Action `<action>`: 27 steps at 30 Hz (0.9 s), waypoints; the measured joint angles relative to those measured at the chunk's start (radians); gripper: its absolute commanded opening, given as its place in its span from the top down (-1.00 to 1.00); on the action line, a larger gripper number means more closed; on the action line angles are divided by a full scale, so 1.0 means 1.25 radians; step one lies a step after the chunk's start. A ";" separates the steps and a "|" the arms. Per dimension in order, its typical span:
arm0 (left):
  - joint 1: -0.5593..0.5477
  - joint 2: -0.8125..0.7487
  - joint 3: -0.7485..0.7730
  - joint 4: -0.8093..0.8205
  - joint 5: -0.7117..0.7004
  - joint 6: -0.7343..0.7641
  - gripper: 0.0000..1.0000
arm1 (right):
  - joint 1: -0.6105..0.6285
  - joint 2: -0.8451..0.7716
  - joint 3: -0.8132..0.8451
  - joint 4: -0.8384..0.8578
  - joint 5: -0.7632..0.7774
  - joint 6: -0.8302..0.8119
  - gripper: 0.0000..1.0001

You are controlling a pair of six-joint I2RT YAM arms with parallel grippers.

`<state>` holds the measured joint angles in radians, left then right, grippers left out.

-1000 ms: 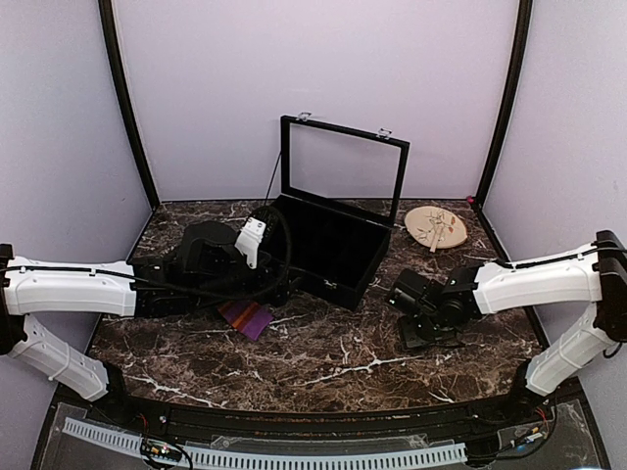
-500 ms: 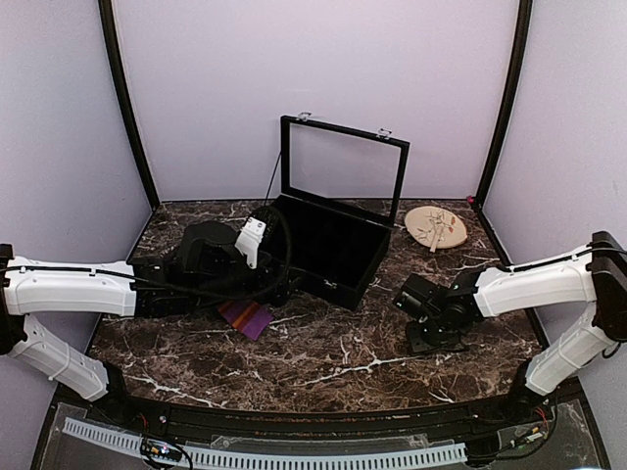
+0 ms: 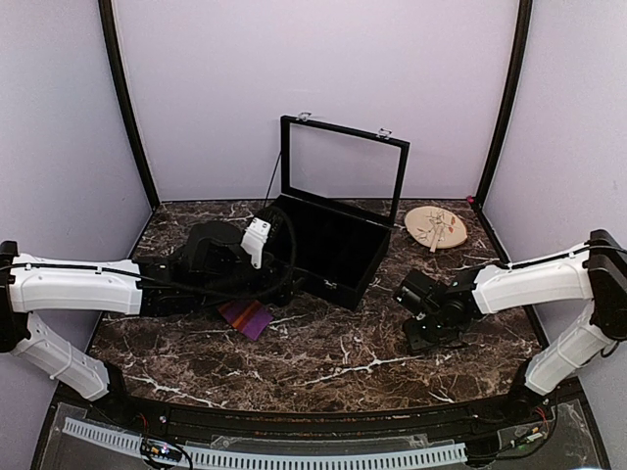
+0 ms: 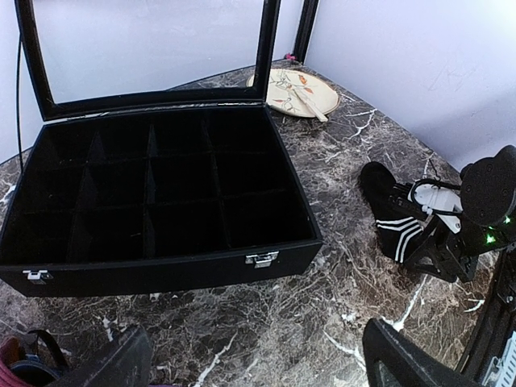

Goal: Roll the socks
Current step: Move the sock to the center of the board.

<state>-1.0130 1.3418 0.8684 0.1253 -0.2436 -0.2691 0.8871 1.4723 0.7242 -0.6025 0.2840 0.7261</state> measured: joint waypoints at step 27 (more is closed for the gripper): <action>0.000 -0.009 -0.009 0.007 -0.010 0.017 -0.86 | 0.049 0.058 0.074 0.007 -0.092 -0.016 0.99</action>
<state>-1.0130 1.3312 0.8577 0.1345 -0.2565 -0.2478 0.9489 1.5452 0.8169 -0.5938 0.1684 0.7055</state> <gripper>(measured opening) 0.932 0.028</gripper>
